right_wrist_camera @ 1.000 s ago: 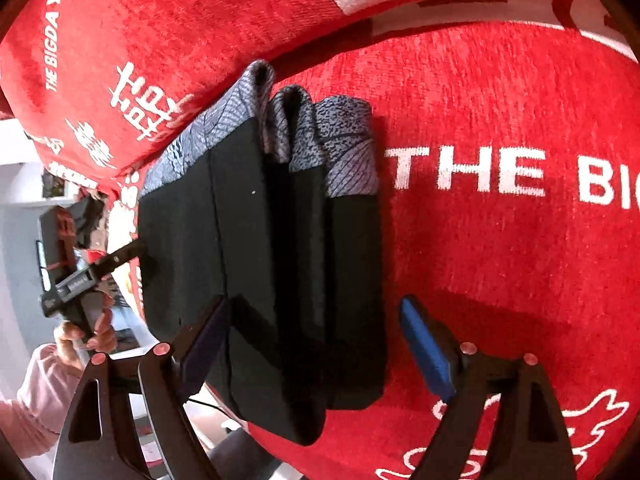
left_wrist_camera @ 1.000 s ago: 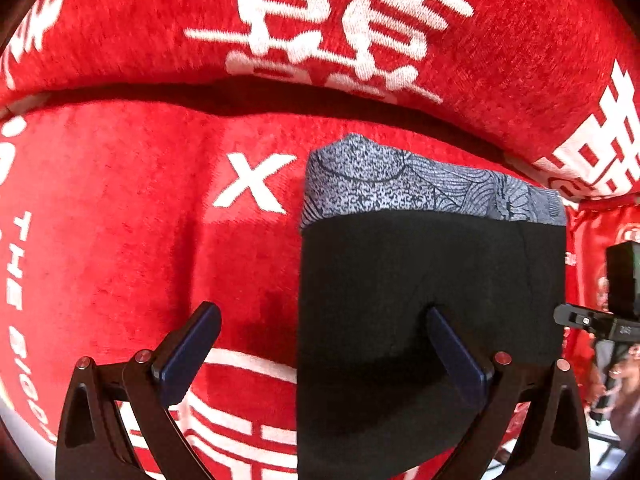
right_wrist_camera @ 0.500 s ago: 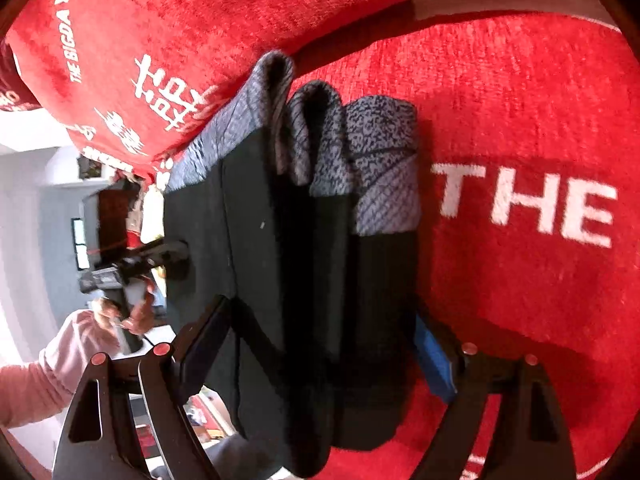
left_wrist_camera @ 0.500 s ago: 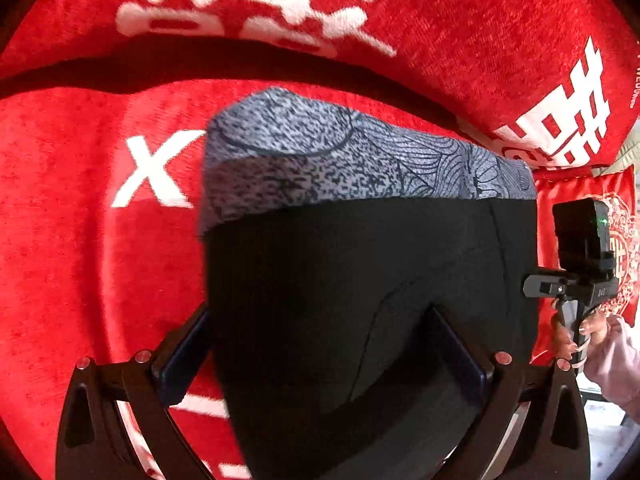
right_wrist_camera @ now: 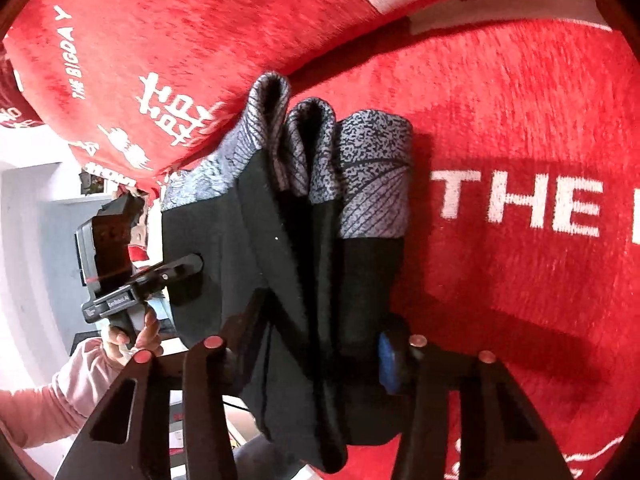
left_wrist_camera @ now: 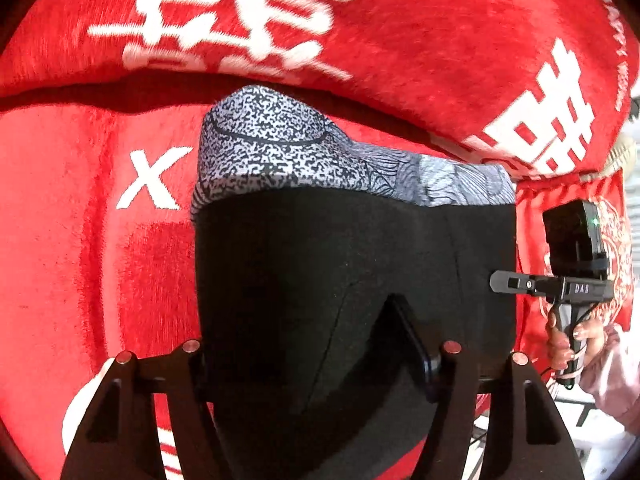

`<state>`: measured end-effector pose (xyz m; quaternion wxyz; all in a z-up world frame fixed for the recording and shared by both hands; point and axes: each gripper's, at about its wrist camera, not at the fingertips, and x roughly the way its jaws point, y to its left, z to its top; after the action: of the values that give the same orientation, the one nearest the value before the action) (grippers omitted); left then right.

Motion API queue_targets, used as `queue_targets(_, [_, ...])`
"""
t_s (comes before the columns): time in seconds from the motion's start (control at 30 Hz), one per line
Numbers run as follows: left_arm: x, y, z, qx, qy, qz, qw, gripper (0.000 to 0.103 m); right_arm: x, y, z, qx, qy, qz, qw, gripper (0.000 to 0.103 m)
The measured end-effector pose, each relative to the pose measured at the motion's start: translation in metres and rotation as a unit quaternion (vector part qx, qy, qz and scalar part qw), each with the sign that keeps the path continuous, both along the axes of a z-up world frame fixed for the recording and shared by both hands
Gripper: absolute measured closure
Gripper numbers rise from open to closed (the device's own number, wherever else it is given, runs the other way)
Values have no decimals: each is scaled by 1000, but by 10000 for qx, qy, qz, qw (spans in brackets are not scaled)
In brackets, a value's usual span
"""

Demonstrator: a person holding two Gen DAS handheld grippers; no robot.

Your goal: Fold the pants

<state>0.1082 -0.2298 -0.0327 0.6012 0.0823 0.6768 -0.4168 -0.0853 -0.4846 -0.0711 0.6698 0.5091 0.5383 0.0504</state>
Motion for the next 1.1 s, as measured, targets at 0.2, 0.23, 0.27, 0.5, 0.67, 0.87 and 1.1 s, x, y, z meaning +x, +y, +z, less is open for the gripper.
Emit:
queue_targets(0.2, [-14,10,36,22,-224,-76,9997,34,-11,11,23,300,-161,-90,9994,60])
queue_targets(0.23, [-16,16,42,33,-239,-62,9997,34,-13,15,28,324,-191,-84,9993,60])
queue_targets(0.27, [-17,21,47,49,-257,-50,9996,34,-16,21,32,373,-225,-86,9990,60])
queue_targets(0.5, [-33,64,59,278,-391,-92,9988,34,-38,69,45,661,-258,-130,9974,60])
queue_targets(0.67, [-40,86,20,572,-296,-204,9977,34,-49,95,30,499,-15,-184,9986,60])
queue_targets(0.87, [-42,99,-8,566,-672,-149,9960,4,-63,104,2,-450,397,-180,9980,37])
queue_targets(1.1, [-49,100,-2,765,-947,-88,9925,0,-71,114,18,-1150,681,-449,9900,28])
